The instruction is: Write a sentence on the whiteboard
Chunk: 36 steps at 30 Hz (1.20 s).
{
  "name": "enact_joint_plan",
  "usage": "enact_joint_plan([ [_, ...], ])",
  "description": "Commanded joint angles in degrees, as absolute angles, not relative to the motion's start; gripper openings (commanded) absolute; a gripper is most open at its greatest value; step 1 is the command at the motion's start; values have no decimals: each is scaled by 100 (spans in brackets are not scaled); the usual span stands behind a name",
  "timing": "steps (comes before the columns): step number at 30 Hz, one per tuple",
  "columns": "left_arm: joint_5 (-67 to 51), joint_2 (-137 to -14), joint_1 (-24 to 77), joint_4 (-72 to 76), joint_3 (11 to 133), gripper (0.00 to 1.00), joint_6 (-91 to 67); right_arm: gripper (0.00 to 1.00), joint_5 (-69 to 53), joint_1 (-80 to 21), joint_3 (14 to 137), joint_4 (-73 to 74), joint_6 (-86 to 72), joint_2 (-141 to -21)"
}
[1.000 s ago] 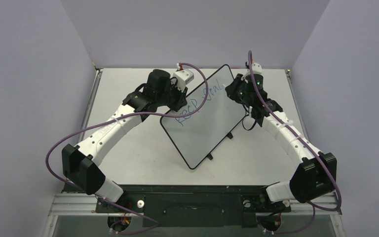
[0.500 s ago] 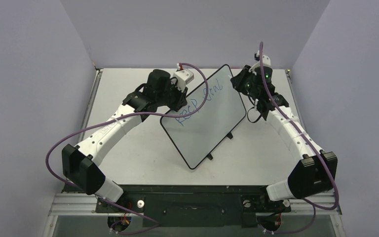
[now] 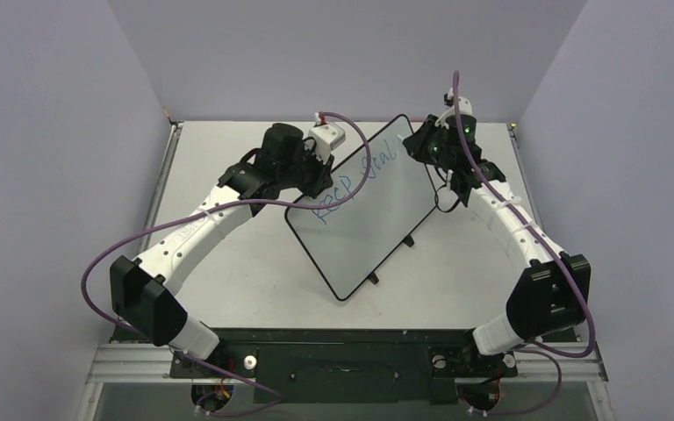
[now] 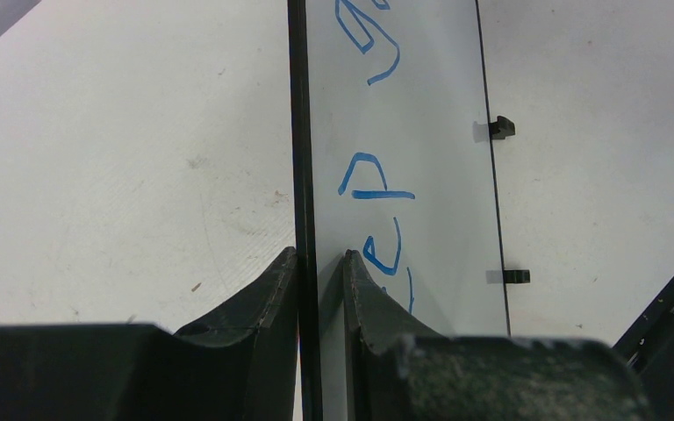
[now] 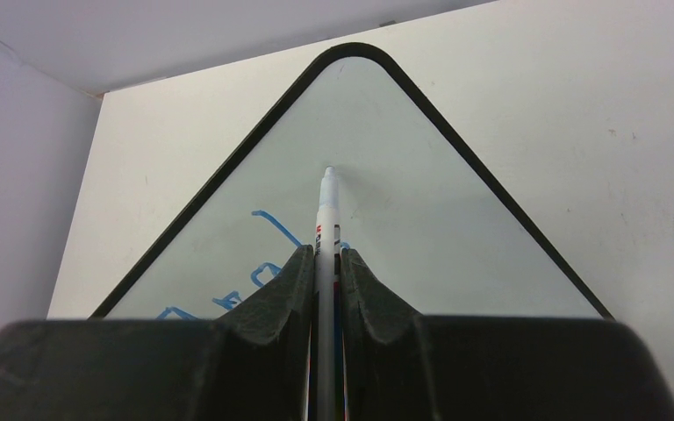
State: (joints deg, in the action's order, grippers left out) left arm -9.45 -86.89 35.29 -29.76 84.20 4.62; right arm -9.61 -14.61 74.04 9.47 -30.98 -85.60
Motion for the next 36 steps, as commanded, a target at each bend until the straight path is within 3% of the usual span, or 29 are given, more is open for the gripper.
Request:
enact_joint_plan([
  [1, -906, -8650, 3628, -3046, 8394, 0, 931, 0, -1100, -1433, 7694, 650, -3163, -8624],
  [36, -839, -8606, 3648, -3054, 8394, 0, 940, 0, -1194, -1776, 6908, 523, -3265, -8331],
])
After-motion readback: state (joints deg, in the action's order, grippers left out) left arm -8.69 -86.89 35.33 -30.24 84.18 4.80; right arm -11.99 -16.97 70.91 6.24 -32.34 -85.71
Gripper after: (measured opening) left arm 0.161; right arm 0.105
